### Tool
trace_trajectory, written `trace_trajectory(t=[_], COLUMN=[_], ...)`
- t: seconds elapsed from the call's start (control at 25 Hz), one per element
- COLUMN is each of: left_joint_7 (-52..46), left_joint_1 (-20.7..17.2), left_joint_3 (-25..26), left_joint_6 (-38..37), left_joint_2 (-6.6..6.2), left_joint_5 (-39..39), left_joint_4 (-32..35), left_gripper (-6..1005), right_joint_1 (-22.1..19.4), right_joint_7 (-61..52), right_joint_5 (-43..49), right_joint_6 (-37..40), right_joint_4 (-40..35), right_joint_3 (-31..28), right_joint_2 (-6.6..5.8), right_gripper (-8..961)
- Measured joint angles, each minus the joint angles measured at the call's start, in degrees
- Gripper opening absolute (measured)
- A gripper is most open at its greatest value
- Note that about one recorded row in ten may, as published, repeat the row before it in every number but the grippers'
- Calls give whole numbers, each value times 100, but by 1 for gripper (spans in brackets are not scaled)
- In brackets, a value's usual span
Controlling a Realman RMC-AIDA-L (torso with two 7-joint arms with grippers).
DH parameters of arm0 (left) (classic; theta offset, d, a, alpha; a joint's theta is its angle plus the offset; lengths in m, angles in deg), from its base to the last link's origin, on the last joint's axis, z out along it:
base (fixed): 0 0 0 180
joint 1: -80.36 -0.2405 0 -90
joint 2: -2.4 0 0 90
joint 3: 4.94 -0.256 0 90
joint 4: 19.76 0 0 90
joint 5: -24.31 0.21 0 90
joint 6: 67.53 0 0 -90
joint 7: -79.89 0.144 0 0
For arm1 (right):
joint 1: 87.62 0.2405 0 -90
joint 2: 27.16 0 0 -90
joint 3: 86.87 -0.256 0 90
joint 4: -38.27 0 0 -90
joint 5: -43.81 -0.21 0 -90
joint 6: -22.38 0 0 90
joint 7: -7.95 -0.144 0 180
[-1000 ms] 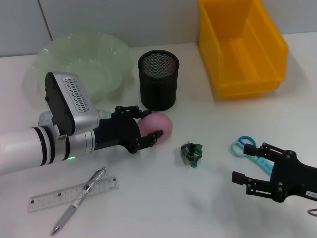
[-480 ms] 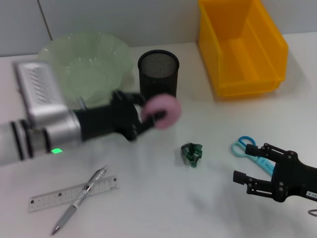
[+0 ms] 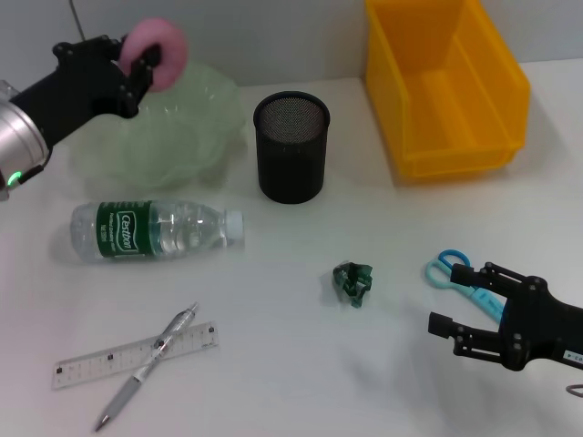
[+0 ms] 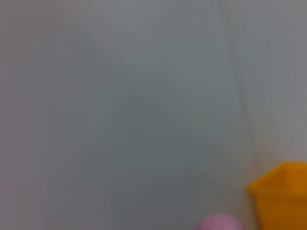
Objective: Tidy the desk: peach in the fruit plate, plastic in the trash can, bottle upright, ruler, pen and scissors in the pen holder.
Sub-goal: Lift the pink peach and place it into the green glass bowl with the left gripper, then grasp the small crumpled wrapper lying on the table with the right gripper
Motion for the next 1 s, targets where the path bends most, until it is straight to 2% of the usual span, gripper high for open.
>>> trace_trajectory(t=[0.12, 0.24, 0.4, 0.44, 0.48, 0.64, 0.84, 1.0], left_joint_7=[-299, -409, -469, -735, -766, -791, -1010, -1289], left_joint_1=[184, 246, 266, 306, 308, 271, 82, -420], left_joint_3=[-206, -588, -718, -1026, -1065, -1080, -1089, -1090], left_joint_6=[808, 1319, 1422, 1681, 1735, 1653, 1201, 298], left_joint_2=[-4, 17, 20, 7, 7, 8, -31, -46], left_joint_5=[16, 9, 8, 12, 11, 7, 24, 27], left_joint_4=[-43, -41, -40, -19, -6, 27, 239, 806], left_gripper=[247, 317, 422, 457, 493, 610, 726, 819], right_joint_1=[0, 0, 7, 12, 19, 39, 24, 7], right_joint_7=[-34, -36, -36, -36, -36, -36, -139, -462], right_joint_5=[-2, -8, -9, -9, -9, -9, -9, -10], right_joint_6=[2, 0, -7, -5, -5, 1, 10, 148], right_joint_4=[0, 0, -8, -14, -22, -25, -37, -339], right_joint_3=[0, 0, 0, 0, -1, -167, -360, -593], right_joint_2=[0, 0, 0, 0, 0, -3, -7, -4], right_gripper=[834, 834, 834, 834, 834, 834, 833, 833])
